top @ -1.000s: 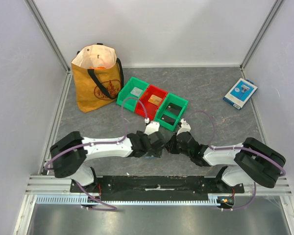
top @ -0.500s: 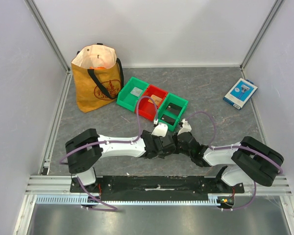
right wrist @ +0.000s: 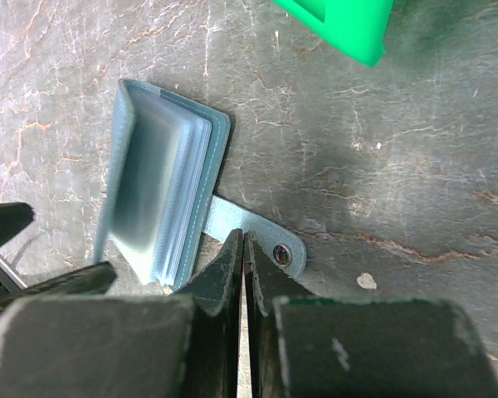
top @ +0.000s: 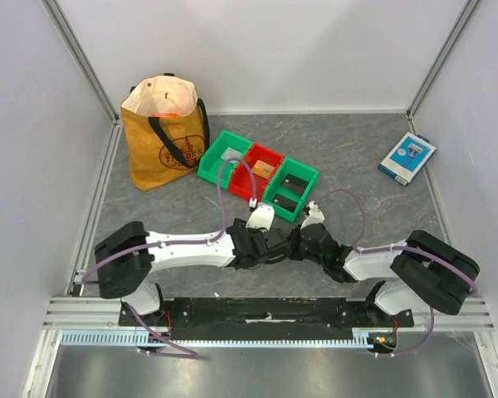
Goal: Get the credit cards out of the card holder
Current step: Open the card holder at the center of the board.
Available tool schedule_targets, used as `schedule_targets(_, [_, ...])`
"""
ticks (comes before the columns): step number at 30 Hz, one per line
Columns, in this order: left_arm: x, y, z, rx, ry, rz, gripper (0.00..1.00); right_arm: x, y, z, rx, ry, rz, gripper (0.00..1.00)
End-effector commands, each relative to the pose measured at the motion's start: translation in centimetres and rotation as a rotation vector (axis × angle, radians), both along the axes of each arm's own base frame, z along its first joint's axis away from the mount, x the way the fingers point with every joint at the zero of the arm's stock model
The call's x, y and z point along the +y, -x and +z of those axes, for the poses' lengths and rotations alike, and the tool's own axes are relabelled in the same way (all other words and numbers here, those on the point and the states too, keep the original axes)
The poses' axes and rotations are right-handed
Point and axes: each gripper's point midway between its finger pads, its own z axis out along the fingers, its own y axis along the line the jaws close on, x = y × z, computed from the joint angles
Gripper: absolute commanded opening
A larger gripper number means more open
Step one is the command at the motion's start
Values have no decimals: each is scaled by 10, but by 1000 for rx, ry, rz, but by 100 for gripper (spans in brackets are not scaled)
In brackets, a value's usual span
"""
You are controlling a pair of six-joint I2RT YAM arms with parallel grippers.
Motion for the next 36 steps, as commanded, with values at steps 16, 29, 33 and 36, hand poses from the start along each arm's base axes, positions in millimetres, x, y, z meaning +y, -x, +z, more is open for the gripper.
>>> schedule_targets(16, [76, -27, -5, -23, 64, 205, 38, -19, 25, -38, 91, 152, 87, 7])
schedule_targets(29, [67, -9, -32, 83, 191, 173, 3, 14, 4, 55, -84, 157, 259, 16])
schedule_targets(33, [63, -7, -33, 94, 204, 169, 3, 31, 0, 93, -145, 90, 310, 19])
schedule_targets(36, [61, -5, -34, 101, 210, 164, 3, 42, -3, 103, -156, 65, 328, 19])
